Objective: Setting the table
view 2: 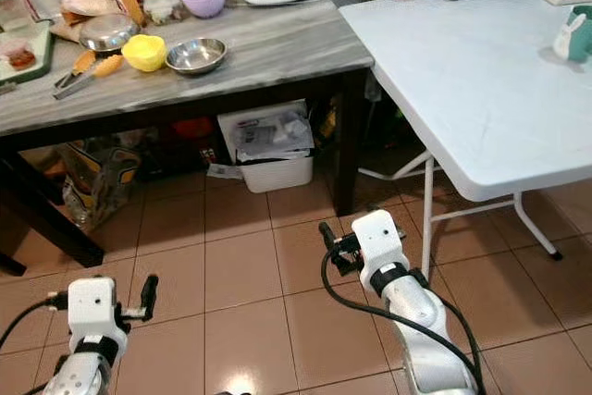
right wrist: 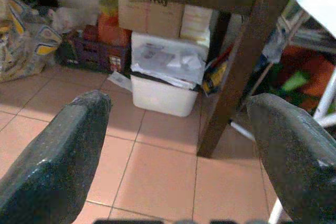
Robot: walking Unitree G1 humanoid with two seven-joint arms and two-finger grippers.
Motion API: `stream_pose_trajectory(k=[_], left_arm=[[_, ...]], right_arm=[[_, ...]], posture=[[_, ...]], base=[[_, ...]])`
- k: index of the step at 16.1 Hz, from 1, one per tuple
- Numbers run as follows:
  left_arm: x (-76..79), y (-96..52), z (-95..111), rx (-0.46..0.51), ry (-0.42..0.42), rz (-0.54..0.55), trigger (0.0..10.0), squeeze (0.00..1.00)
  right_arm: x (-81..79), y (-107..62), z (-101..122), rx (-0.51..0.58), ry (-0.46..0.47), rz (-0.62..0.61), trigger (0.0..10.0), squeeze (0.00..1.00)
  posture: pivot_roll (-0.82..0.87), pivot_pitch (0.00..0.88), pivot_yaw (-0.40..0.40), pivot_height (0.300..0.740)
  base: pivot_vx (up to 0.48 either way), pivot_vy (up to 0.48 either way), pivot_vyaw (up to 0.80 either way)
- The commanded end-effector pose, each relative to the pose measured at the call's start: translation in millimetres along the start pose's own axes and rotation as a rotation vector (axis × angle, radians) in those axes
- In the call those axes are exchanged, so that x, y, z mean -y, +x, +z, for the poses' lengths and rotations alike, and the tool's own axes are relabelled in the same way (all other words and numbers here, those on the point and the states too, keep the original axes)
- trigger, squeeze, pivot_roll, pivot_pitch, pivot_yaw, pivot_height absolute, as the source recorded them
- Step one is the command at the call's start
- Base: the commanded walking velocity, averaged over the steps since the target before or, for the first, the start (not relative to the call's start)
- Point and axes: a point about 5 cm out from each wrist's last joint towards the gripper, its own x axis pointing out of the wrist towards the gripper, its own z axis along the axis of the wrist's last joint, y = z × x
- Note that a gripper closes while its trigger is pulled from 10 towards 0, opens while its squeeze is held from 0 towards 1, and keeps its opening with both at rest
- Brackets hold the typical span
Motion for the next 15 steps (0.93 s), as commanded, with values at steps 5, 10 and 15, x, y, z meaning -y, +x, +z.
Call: stream_pose_trajectory(k=[5, 10, 15], left_arm=[[-10.1, 2.1, 17, 0.098, -0.080, 0.114, 10.0, 0.00], [-33.7, -2.4, 60, 0.275, -0.098, 0.289, 10.0, 0.00], [-26.4, -0.7, 46, 0.204, -0.073, 0.225, 10.0, 0.00]], right_arm=[[13.2, 3.2, 27, 0.093, 0.054, -0.156, 10.0, 0.00], [43.5, -32.5, 47, 0.159, -0.051, -0.376, 10.0, 0.00], [35.0, -41.9, 27, 0.097, -0.002, -0.353, 10.0, 0.00]], posture=[[-0.10, 0.074, 0.078, 0.740], [-0.14, 0.088, 0.083, 0.740], [-0.15, 0.089, 0.102, 0.740]], base=[[0.000, 0.000, 0.00], [0.000, 0.000, 0.00], [0.000, 0.000, 0.00]])
